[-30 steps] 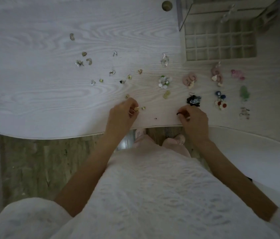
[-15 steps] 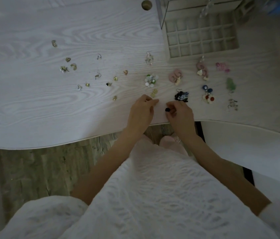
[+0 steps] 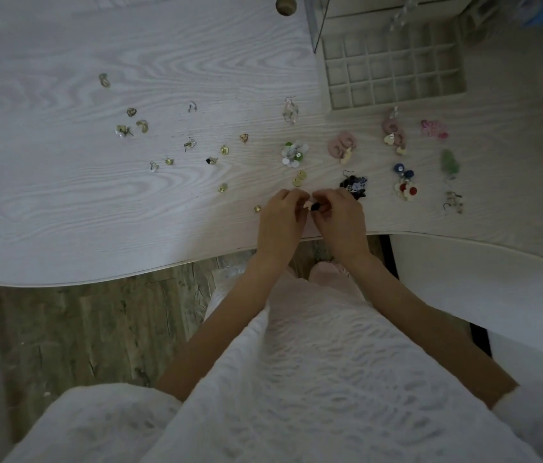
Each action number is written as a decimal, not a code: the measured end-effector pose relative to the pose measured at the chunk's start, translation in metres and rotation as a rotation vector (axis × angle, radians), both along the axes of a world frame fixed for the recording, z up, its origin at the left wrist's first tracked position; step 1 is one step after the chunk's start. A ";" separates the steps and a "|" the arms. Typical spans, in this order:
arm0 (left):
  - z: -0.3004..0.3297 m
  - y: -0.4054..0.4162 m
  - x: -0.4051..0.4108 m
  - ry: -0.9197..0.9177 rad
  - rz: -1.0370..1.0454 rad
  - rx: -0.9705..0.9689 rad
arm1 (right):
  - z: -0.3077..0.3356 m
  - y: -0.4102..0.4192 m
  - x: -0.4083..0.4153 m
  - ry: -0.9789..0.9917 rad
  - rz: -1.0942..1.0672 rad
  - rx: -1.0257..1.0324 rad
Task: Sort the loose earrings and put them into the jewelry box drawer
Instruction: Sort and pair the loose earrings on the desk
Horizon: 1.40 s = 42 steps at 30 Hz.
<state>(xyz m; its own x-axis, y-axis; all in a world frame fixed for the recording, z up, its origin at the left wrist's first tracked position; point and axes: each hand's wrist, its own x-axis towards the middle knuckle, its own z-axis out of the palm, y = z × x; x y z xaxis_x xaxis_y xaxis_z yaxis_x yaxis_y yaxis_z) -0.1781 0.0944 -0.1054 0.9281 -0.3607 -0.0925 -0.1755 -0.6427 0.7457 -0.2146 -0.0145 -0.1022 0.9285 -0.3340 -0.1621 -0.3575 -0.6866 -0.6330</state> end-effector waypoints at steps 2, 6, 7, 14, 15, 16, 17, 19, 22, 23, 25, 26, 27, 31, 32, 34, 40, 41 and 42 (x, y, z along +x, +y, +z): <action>0.003 0.001 0.001 0.016 -0.019 0.005 | 0.002 0.000 0.000 0.000 0.012 -0.016; 0.019 0.026 0.007 0.023 -0.100 -0.003 | 0.016 -0.003 -0.002 -0.058 0.176 -0.175; 0.023 0.037 0.009 -0.020 -0.112 -0.009 | 0.021 -0.002 -0.001 -0.098 0.228 -0.234; 0.015 0.135 0.031 -0.191 0.148 0.171 | 0.025 0.045 0.028 -0.076 0.453 -0.136; 0.012 0.143 0.036 -0.180 0.171 0.198 | 0.022 0.052 0.033 -0.041 0.457 -0.115; 0.009 0.150 0.042 -0.173 0.190 0.213 | 0.019 0.059 0.037 -0.004 0.458 -0.102; 0.008 0.153 0.047 -0.165 0.195 0.221 | 0.015 0.063 0.040 0.026 0.451 -0.099; 0.006 0.156 0.053 -0.139 0.186 0.226 | 0.009 0.071 0.047 0.056 0.437 -0.090; 0.003 0.146 0.056 -0.096 0.129 0.221 | 0.004 0.079 0.060 0.051 0.380 -0.043; 0.003 0.141 0.056 -0.077 0.117 0.206 | 0.003 0.081 0.065 0.048 0.362 -0.033; 0.001 0.128 0.058 -0.046 0.121 0.153 | 0.001 0.085 0.076 0.040 0.336 -0.035; 0.000 0.122 0.059 -0.033 0.135 0.129 | 0.000 0.086 0.082 0.035 0.333 -0.044; -0.001 0.117 0.060 -0.024 0.144 0.113 | 0.000 0.086 0.087 0.034 0.327 -0.050; -0.002 0.112 0.061 0.001 0.181 0.080 | 0.001 0.082 0.106 0.044 0.292 -0.003; -0.001 0.114 0.062 0.008 0.206 0.067 | 0.002 0.081 0.110 0.041 0.289 0.006; -0.001 0.121 0.064 0.007 0.242 0.054 | 0.003 0.079 0.115 0.019 0.282 0.015; -0.002 0.142 0.073 0.000 0.326 0.094 | 0.004 0.076 0.123 -0.033 0.306 -0.009; -0.002 0.144 0.075 -0.012 0.333 0.103 | 0.004 0.075 0.124 -0.034 0.310 -0.020; -0.002 0.146 0.076 -0.024 0.338 0.110 | 0.004 0.074 0.124 -0.034 0.319 -0.032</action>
